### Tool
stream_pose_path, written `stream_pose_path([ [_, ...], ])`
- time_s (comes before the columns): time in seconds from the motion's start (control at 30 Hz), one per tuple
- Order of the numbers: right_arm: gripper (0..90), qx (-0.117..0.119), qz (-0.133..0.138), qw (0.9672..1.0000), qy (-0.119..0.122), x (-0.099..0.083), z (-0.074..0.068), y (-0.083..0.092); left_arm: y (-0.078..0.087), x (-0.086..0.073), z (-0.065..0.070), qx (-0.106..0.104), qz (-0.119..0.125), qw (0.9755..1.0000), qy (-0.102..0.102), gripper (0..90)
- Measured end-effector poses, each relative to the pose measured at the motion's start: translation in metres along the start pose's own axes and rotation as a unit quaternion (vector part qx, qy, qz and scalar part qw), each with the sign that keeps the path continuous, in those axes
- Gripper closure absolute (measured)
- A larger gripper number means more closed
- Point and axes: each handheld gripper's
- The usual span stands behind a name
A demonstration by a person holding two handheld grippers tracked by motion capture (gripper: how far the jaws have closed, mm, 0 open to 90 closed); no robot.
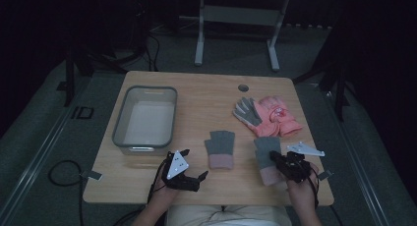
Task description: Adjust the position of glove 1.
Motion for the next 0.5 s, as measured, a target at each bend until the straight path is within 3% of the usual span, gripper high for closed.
stream_pose_path([
  [0.13, 85.9, -0.04, -0.013, 0.9991, -0.009, -0.014, -0.002, -0.001, 0.0, 0.0, 0.0, -0.001, 0.0, 1.0, -0.002, 1.1],
  [0.3, 85.8, -0.068, -0.035, 0.9965, -0.032, -0.03, 0.009, -0.003, 0.0, 0.0, 0.0, -0.001, 0.0, 1.0, -0.003, 1.1],
  [0.37, 85.8, -0.074, -0.042, 0.9952, -0.049, -0.036, 0.014, -0.004, 0.0, 0.0, 0.0, -0.001, -0.001, 1.0, -0.003, 1.1],
  [0.5, 84.9, -0.081, -0.057, 0.9937, -0.053, -0.046, 0.02, -0.01, 0.0, 0.0, 0.0, -0.001, -0.001, 1.0, -0.002, 1.0],
])
Point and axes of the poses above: each handheld gripper's, and its own axes: y roughly backward along the jaws, x roughly out of its top, z roughly to its right, and after that the axes turned 14 degrees about z, right-handed
